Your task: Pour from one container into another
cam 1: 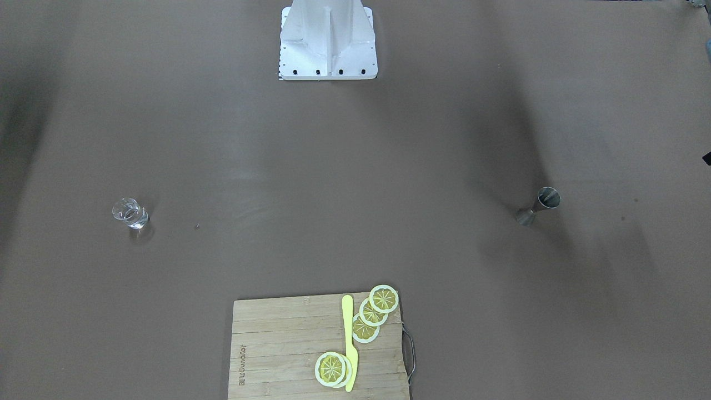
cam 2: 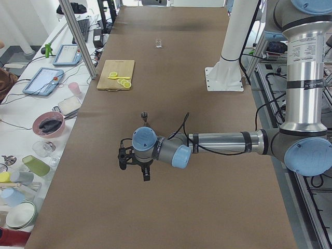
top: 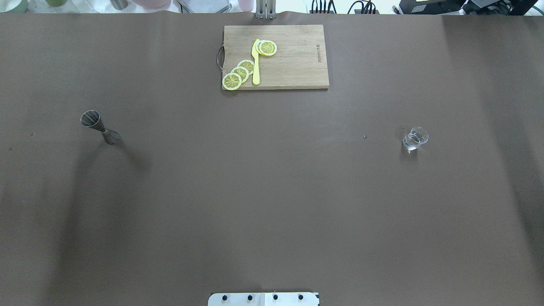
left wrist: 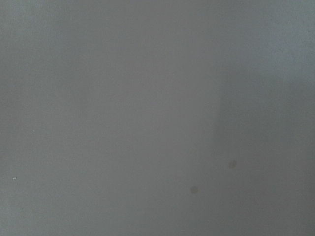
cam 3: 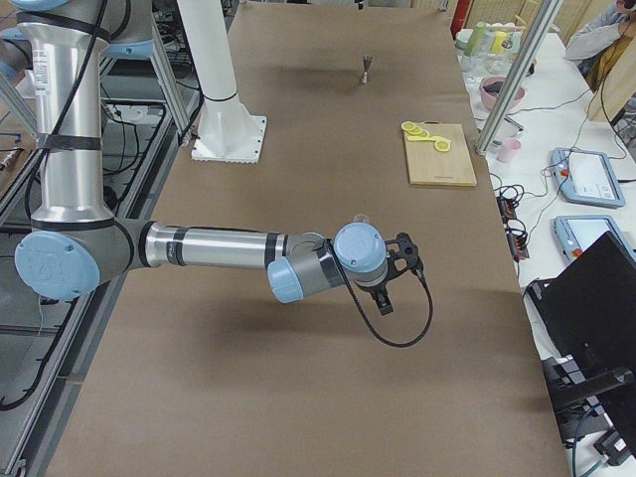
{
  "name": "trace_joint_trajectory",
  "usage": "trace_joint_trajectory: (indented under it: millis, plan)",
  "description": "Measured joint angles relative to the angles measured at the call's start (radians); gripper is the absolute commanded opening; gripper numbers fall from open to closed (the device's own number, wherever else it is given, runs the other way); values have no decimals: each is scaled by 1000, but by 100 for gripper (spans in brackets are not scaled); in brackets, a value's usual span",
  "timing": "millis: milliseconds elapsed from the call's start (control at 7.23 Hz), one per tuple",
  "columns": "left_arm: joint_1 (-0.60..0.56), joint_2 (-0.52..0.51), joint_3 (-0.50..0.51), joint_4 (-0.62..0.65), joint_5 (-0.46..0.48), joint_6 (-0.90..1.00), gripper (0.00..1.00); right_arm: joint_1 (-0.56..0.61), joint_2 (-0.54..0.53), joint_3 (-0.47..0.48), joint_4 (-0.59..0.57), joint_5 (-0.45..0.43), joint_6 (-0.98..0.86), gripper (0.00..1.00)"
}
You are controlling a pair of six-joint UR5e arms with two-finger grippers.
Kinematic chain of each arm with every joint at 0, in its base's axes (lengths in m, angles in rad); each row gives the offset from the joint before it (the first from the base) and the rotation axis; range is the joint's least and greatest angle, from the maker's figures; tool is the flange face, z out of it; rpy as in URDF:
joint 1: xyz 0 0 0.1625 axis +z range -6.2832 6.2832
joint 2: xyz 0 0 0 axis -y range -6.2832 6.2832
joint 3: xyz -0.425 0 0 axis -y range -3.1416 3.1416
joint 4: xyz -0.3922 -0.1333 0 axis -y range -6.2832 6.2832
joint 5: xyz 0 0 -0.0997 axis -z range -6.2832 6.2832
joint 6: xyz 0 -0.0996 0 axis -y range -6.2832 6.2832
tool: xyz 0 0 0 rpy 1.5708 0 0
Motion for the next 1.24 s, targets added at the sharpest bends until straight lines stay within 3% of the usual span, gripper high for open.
trace_joint_trajectory:
  millis: [691,1244]
  plan:
    - [0,-3,5,0,2,-1,98,-84,-11,145,2,-56,-2,100]
    - [0,1,-1,0,-3,-1,98,-115,-15,180,2,-195,152,100]
